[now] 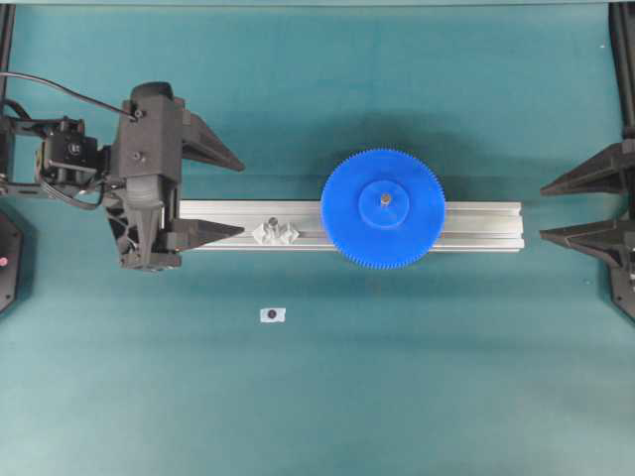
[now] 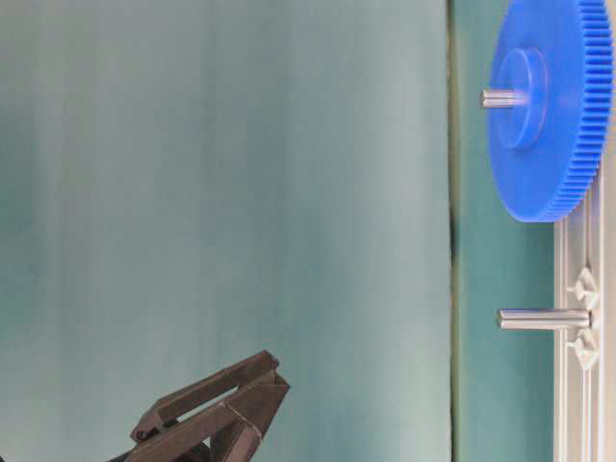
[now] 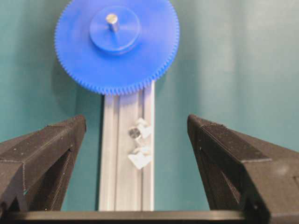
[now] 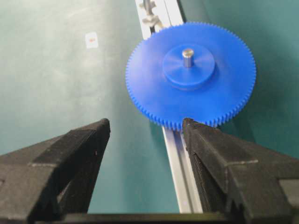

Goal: Insert the large gear onto the shaft.

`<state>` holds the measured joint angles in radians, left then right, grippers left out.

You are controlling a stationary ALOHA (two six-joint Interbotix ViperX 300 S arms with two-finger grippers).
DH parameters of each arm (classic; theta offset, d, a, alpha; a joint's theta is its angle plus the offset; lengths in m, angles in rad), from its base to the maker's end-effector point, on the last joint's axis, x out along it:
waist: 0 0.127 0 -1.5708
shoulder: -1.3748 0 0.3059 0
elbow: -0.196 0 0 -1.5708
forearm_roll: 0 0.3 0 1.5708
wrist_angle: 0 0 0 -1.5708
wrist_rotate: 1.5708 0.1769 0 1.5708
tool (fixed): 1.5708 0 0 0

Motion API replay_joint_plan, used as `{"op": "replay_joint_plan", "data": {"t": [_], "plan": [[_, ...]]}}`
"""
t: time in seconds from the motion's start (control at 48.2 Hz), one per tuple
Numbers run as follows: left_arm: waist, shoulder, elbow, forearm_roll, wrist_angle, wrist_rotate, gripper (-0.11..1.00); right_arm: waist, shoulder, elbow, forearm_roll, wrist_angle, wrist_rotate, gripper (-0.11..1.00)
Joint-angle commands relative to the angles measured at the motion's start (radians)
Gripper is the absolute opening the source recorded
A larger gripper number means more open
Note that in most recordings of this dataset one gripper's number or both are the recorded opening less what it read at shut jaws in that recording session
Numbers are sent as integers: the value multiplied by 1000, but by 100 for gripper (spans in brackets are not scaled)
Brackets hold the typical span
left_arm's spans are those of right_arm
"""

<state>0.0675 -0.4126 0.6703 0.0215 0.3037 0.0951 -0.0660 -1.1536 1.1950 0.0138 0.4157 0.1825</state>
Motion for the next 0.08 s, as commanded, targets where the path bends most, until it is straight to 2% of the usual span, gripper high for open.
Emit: {"op": "replay_joint_plan", "data": {"t": [0.0, 0.062], "plan": [[-5, -6, -12, 2, -8, 2, 88, -3, 8, -8, 0, -9, 6, 74], [-5, -8, -12, 2, -8, 0, 88, -3, 9, -8, 0, -9, 6, 74]]}}
